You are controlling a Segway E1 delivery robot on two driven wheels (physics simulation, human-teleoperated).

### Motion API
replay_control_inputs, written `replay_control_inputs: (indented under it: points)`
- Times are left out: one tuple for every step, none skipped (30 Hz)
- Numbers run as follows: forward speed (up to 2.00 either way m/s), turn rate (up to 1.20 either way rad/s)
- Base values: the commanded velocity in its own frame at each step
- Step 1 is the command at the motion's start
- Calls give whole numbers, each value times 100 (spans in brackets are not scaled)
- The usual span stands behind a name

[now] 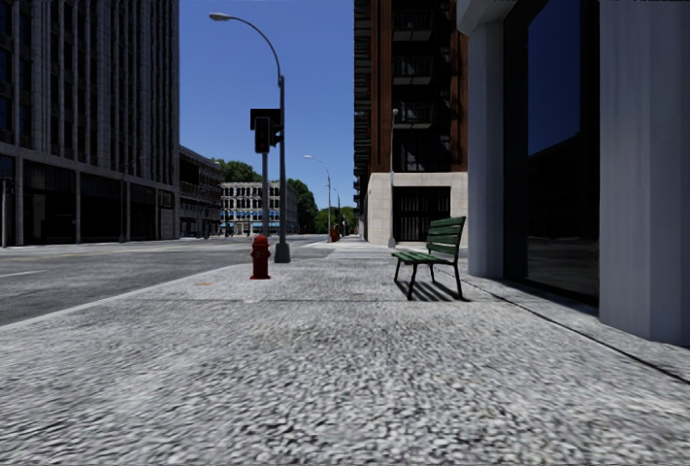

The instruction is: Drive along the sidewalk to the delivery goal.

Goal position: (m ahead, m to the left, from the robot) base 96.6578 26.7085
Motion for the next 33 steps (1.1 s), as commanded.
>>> replay_control_inputs:
  points:
    - [200,0]
    - [200,0]
    - [200,0]
    - [200,0]
    - [200,0]
    - [200,0]
    - [200,0]
    - [200,0]
    - [200,0]
    - [200,0]
    - [200,0]
    - [200,25]
    - [200,25]
    - [200,56]
    - [200,76]
    - [200,83]
    - [200,82]
    - [200,35]
    - [200,35]
    - [200,8]
    - [200,0]
    - [200,0]
    - [200,0]
    - [200,0]
    - [200,0]
    - [200,0]
    - [200,0]
    - [200,0]
    - [200,0]
    - [200,0]
    - [200,0]
    - [200,0]
    - [200,0]
